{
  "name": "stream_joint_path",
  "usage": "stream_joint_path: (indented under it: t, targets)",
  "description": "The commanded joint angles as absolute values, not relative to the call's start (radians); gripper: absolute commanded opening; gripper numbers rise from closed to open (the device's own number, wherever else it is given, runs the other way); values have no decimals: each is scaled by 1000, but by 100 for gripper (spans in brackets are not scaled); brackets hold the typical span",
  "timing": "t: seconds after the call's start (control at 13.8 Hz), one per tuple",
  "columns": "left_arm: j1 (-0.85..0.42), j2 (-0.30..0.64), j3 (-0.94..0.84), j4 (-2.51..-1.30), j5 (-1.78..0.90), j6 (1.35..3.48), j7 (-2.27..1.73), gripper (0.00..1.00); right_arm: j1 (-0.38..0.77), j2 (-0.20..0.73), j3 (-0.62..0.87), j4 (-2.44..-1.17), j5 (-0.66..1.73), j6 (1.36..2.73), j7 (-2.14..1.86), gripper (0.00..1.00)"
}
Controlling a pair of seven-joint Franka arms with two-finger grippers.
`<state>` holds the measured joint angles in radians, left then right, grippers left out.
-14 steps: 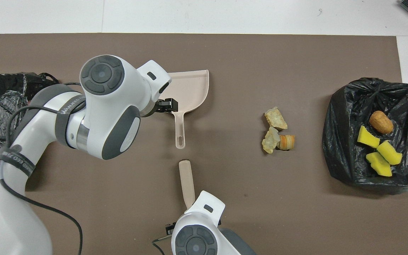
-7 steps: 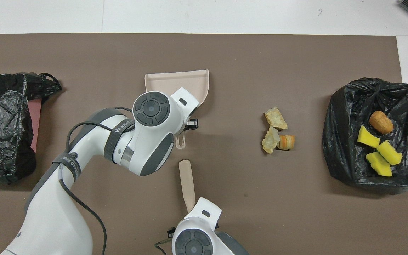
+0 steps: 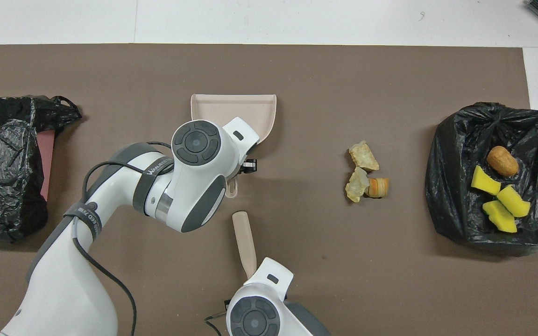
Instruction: Sweep and dump trash in bin
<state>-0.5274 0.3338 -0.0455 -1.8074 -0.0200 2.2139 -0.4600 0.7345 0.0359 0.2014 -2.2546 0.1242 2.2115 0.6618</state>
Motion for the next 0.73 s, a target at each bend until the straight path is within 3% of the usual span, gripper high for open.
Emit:
stream_joint_path:
  t: [0.0,0.36,0.65]
  targets:
    - [-480,247,-37,-1825,-17,2152,-318,0,684,-27,199,-2204,114,2085,658,0]
    - [-387,172,-34,-1836,-17,2014,126,0,474,-176,199,-2209,57,1908,621,0]
    - [-331,157,-34,-1845,-17,1904,541,0,312,-167,202,-2220,-87,1907,509,0]
